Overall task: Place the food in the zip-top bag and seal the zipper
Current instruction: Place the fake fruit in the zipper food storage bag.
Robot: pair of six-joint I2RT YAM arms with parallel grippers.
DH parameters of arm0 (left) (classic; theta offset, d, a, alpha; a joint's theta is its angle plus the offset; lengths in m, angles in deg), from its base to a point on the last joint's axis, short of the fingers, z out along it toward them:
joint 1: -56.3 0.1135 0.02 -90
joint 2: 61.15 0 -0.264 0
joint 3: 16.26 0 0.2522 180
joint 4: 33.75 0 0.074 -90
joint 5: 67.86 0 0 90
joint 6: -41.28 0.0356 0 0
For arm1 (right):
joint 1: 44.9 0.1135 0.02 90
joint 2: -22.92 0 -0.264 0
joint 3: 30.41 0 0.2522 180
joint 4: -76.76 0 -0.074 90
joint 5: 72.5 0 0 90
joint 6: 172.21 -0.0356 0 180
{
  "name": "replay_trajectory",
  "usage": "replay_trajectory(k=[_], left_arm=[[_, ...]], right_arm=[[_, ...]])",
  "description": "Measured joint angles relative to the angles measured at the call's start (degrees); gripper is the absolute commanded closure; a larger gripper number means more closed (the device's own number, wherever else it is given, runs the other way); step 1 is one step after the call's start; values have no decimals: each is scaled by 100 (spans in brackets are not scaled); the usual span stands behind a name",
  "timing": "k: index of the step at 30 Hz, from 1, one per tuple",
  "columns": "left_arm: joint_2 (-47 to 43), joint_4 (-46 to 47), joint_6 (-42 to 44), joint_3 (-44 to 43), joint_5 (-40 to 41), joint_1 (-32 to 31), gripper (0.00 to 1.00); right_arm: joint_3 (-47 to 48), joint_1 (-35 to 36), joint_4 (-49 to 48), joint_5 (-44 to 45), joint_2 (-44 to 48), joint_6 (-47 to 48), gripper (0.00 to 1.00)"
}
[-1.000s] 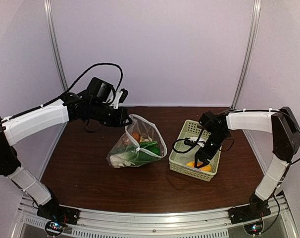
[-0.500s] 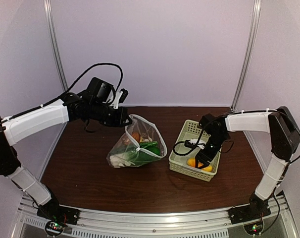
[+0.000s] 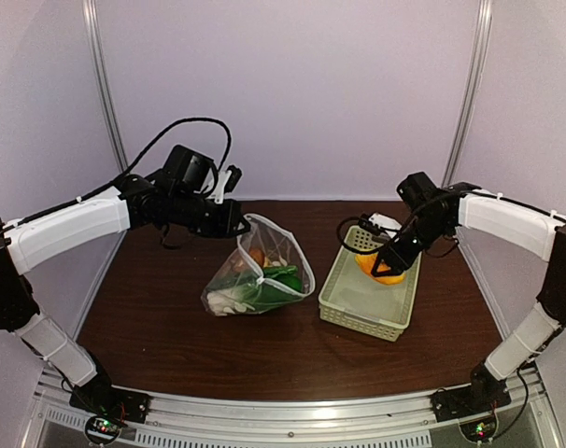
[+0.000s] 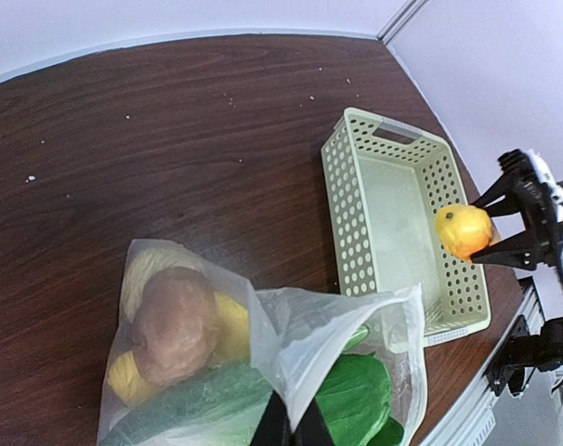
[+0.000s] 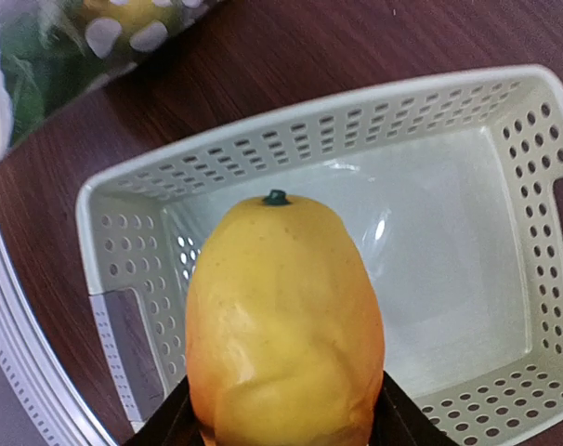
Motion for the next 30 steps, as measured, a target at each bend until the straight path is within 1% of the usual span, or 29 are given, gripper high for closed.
replay_trajectory(k=[6, 14, 18, 23, 30], left_arm=[[7, 146, -120, 0, -7, 0, 100], [13, 286, -188, 11, -28, 0, 100], [11, 372, -195, 46, -33, 0, 100], [11, 400, -195, 111, -59, 0, 100], [-57, 597, -214, 306, -186, 0, 100]], right_arm=[[640, 168, -74, -560, 297, -33, 59], [1628, 1047, -127, -815, 59, -199, 59], [2020, 1458, -175, -907, -297, -297, 59], [2712, 1864, -136, -1021, -1038, -378, 59], [3497, 2114, -76, -1047, -1971, -632, 59]])
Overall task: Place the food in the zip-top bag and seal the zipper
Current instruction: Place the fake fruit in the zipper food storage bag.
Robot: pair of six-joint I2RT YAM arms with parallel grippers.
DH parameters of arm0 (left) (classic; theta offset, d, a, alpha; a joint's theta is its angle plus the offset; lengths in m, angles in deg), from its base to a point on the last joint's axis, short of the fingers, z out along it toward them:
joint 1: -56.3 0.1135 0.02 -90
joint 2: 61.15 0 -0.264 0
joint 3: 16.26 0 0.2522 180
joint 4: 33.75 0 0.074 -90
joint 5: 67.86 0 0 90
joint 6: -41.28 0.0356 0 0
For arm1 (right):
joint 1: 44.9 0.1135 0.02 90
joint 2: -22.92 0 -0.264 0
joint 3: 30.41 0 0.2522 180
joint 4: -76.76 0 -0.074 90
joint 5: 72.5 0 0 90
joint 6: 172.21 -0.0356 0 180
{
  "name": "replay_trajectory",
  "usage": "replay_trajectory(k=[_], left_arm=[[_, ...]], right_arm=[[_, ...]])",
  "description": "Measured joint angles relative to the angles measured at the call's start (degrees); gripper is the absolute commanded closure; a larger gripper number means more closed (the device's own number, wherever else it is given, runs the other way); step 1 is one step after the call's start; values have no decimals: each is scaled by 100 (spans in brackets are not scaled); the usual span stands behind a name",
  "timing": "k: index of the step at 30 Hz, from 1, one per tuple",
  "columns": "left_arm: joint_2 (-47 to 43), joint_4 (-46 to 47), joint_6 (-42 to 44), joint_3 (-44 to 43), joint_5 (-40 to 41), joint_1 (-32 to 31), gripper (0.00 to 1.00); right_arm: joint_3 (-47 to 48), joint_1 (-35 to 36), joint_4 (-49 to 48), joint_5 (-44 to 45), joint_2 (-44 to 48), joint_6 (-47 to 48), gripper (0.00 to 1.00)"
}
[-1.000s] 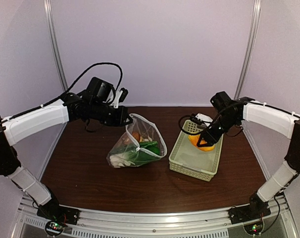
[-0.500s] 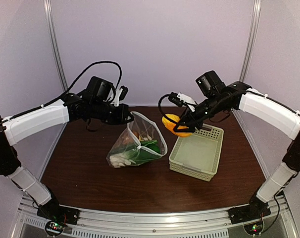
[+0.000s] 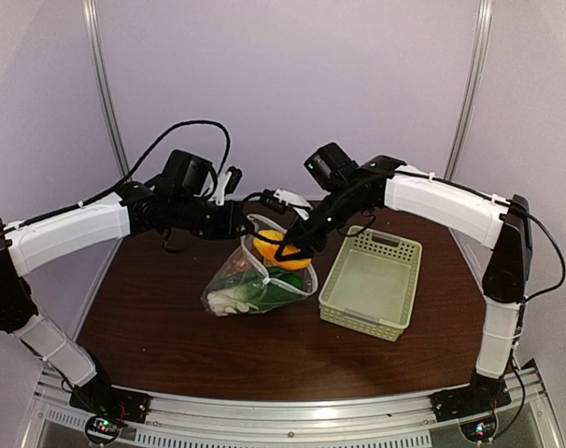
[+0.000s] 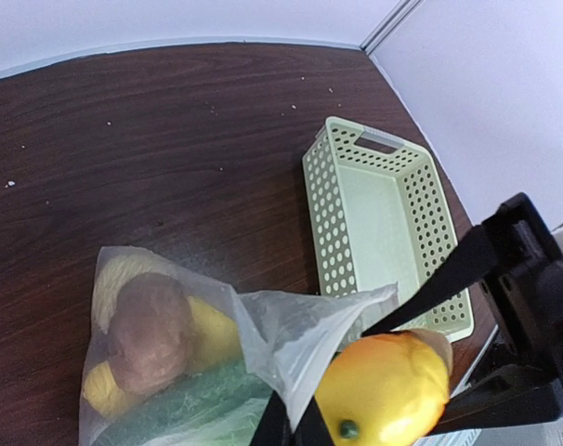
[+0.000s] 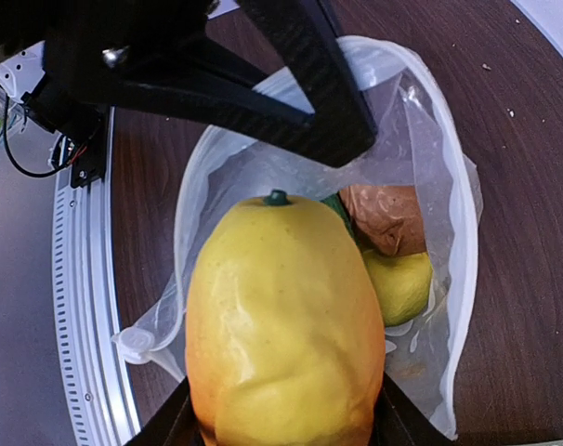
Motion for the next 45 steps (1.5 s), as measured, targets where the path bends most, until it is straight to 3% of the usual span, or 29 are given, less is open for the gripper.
replay_trajectory(k=[5, 11, 16, 19, 24, 33, 43, 45], left_arm=[[-46, 76, -20, 94, -72, 0, 100], [-76, 120, -22, 131, -81, 0, 100], [-140, 133, -24, 155, -79, 0, 100], [-140, 131, -28, 177, -72, 0, 100], [-140, 127, -33, 184, -44, 0, 100], [-140, 107, -26, 192, -13, 0, 100], [-140, 92, 24, 192, -20, 0, 100], [-140, 92, 39, 192, -22, 0, 100]], right_arm=[[214, 15, -153, 37, -413, -223, 57], [319, 15, -343, 164, -538, -431, 45], [673, 55, -409, 258, -868, -621, 28], [708, 79, -393, 280, -911, -693, 25], [608, 72, -376, 352, -706, -726, 28], [-544, -195, -765, 916, 719, -763, 42], [-796, -374, -868, 1064, 192, -778, 49], [-791, -374, -872, 1019, 72, -798, 60]])
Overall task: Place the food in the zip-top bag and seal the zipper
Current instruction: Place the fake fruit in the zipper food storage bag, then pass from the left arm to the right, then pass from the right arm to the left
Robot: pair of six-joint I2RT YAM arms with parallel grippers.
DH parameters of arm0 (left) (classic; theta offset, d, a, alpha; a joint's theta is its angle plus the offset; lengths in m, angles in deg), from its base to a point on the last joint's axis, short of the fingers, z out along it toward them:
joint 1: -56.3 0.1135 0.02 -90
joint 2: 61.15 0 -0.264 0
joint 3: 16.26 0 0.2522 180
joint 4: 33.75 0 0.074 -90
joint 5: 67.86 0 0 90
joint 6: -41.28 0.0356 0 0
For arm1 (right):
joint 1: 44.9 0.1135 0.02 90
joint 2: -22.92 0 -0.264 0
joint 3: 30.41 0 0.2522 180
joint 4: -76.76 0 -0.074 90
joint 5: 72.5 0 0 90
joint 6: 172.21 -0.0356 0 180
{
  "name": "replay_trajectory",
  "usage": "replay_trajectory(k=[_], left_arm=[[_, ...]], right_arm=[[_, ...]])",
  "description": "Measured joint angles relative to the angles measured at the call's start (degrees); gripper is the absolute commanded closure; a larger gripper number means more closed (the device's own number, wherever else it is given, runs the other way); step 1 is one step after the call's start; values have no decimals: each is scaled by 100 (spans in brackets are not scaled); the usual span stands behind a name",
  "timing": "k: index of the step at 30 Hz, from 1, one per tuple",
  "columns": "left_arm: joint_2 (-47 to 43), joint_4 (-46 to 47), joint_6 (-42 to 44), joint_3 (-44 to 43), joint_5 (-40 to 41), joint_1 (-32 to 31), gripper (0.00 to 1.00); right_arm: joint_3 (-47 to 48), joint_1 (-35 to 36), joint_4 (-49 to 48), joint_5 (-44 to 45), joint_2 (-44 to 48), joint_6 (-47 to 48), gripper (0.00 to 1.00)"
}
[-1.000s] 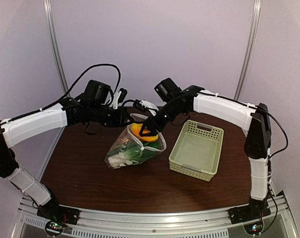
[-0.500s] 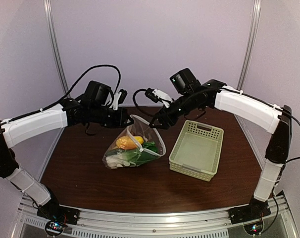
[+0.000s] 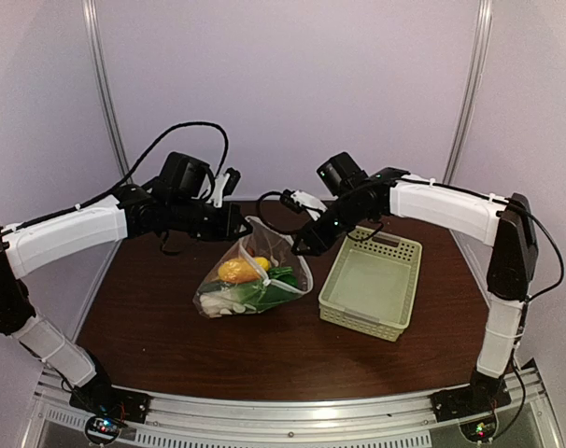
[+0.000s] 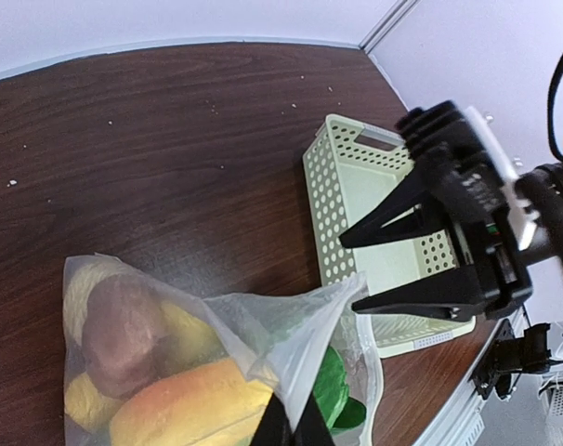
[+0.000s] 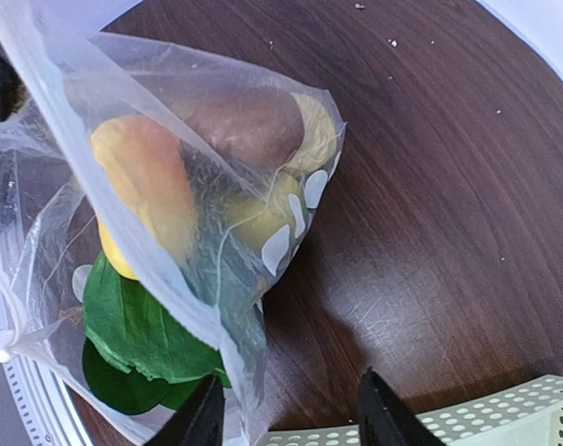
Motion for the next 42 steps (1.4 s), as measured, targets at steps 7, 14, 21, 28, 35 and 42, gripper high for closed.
replay_trajectory(k=[7, 14, 21, 28, 35, 42], left_arm=[[0, -15, 63, 0, -2, 0, 100], [-92, -238, 708, -72, 295, 0, 97], [-1023, 31, 1493, 208, 586, 0, 49], [-2717, 1064, 1530, 1602, 286, -133, 47], [-3832, 1237, 1537, 2625, 313, -564, 30], [-3526, 1961, 1646, 3309, 953, -553, 23]], right_arm=[[52, 2, 15, -269, -345, -184, 100], [68, -94, 149, -656, -164, -614, 100], [-291, -192, -341, -1587, 767, -1692, 100], [-754, -219, -1150, -2492, 540, -2712, 100], [-922, -426, -1908, -3108, 407, -3491, 100], [-1036, -686, -2245, -3333, 409, -3788, 100]])
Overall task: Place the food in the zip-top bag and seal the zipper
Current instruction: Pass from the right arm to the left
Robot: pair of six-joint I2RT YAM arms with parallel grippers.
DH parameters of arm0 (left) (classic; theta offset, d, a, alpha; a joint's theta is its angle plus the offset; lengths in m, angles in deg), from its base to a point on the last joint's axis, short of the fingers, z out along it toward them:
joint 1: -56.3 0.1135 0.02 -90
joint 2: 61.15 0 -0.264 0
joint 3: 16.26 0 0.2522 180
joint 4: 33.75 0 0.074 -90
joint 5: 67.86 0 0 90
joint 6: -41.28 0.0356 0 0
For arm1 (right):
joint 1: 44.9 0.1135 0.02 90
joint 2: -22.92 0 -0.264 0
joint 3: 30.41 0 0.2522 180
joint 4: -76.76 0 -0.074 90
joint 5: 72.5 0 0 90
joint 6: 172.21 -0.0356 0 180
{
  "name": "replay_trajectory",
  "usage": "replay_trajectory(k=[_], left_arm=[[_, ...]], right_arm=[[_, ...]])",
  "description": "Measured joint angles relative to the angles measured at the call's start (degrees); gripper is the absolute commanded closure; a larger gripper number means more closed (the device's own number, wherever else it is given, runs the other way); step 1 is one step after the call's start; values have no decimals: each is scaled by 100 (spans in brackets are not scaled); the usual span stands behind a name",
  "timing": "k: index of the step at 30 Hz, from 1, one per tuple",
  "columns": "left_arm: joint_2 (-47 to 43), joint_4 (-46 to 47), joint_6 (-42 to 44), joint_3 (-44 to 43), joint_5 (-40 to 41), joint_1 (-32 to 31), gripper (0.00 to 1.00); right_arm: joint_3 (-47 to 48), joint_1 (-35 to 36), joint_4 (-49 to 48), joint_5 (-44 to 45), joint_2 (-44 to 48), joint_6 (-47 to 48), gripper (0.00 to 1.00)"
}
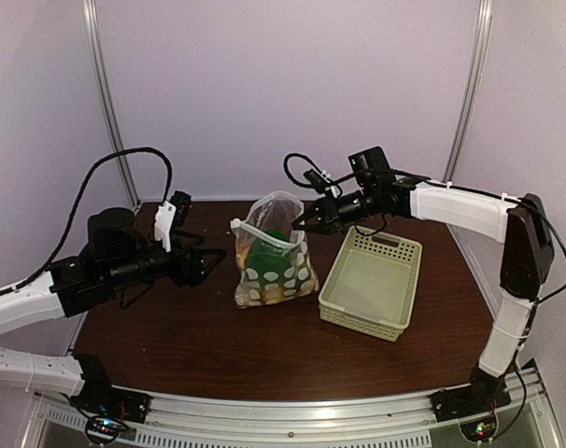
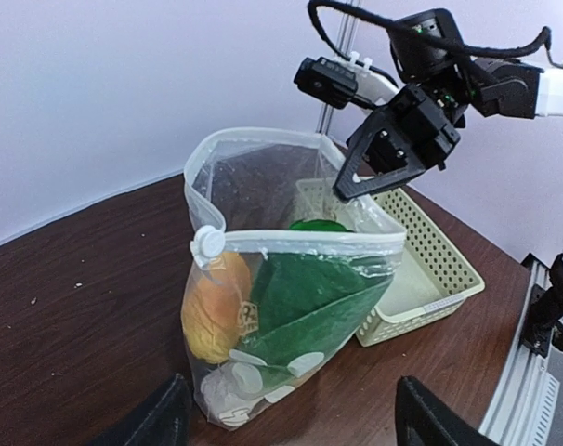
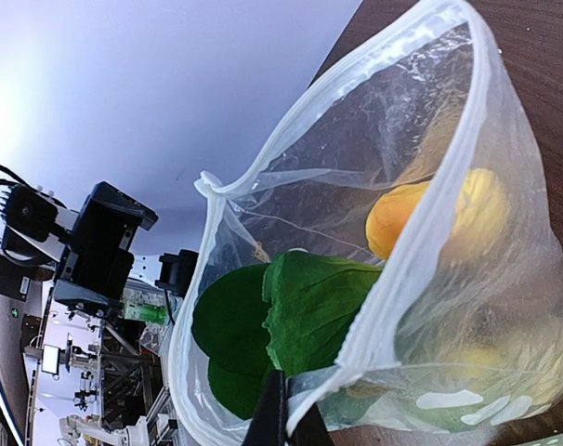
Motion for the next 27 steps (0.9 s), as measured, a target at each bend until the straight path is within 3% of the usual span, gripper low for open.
replay_trajectory(k=[11, 22, 27], left_arm=[[1440, 1408, 184, 0, -310, 595, 32], [2361, 2518, 688, -57, -2306, 1491, 43], [2811, 2881, 693, -160, -2990, 1679, 59]], right_arm=[[-107, -61, 2, -9, 57, 109, 100], [-107, -61, 66, -4, 127, 247, 100], [-107, -61, 90, -4, 129, 273, 100]])
